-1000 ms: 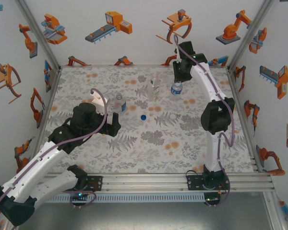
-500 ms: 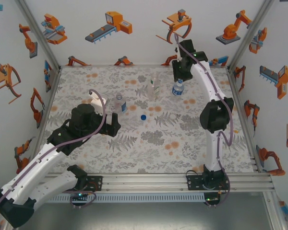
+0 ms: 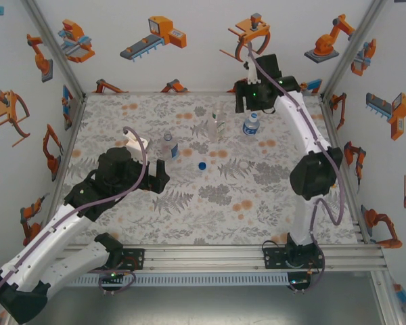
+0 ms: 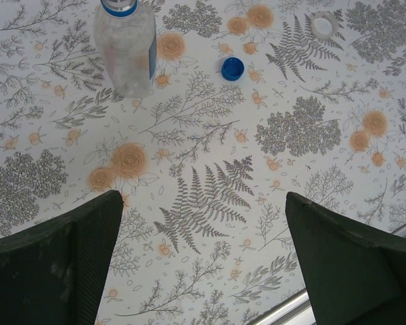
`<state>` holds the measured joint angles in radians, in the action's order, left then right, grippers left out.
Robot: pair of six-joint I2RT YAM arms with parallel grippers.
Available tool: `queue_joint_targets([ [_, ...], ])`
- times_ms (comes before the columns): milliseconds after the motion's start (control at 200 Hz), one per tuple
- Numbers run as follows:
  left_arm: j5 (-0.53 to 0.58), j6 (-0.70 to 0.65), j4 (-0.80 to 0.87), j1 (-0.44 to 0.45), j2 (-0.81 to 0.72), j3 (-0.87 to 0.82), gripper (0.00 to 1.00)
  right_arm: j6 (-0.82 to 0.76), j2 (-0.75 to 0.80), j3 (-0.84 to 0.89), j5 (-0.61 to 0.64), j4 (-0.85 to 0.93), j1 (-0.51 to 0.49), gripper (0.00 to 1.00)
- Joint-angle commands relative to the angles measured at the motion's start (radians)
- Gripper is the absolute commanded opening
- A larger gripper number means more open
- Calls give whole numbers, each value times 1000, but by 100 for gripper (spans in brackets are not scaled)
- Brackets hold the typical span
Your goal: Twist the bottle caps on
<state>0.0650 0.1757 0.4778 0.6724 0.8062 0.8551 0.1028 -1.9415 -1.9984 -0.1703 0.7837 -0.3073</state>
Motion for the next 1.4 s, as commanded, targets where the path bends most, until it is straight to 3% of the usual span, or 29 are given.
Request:
queue_joint_targets([
  [0,-23,16,-16,-5,-4,11,97,4,83,130,-171,-257,-19,81],
  [145,-30,19,-11,-6,-1,15,97,-1,124,280,-272,-455,-41,81],
  [295,-37,19,-9,-5,-2,15,97,-47,150,446,-243,-714,-72,80],
  [551,-25,16,-1,-6,-8,13,97,-61,59,511,-250,-941,-81,81],
  [881,-17,18,3,-5,-9,3,97,-68,-58,515,-229,-1049,-82,79],
  [1397,-105,-14,-83,1,-17,-36,97,-80,-55,639,-212,-1152,-93,50],
])
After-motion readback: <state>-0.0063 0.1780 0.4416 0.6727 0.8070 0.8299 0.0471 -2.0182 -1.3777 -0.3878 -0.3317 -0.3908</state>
